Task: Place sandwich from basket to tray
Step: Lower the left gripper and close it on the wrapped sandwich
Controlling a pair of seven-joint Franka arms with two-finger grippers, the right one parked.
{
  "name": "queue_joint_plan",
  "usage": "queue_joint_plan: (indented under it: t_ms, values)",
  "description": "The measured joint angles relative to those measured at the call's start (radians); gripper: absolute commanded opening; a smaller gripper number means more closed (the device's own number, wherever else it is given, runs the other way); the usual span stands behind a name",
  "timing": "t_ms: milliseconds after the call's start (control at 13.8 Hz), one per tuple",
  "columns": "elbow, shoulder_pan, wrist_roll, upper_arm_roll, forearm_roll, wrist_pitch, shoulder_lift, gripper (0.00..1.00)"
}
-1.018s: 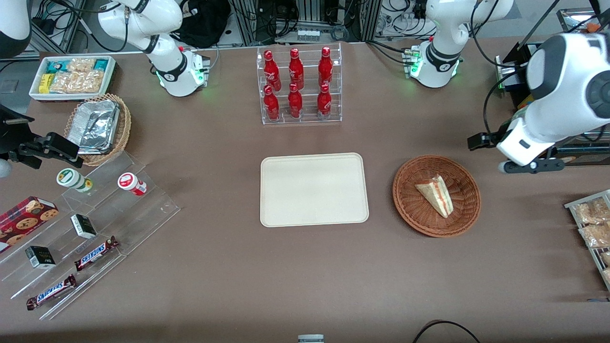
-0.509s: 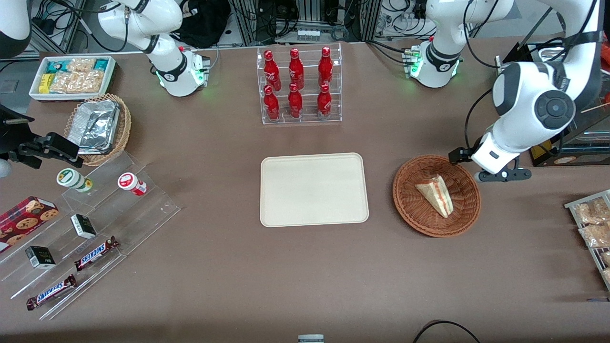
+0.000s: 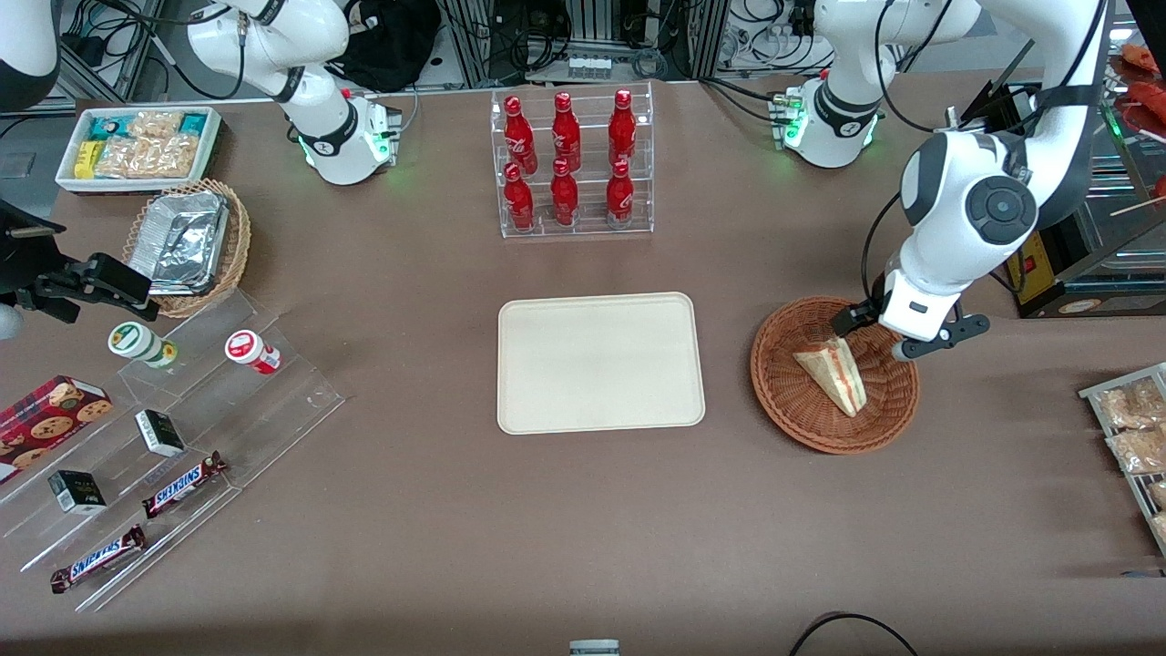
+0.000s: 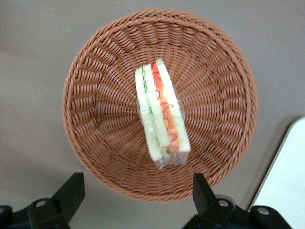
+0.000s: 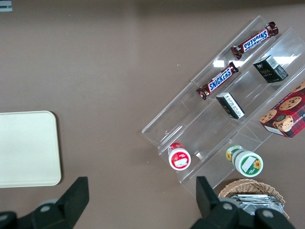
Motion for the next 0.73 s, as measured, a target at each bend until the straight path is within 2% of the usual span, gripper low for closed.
queue_joint_plan:
  t_ms: [727]
  values:
    - [-0.003, -0.02, -0.346, -0.001, 0.0, 0.165, 0.13, 1.0]
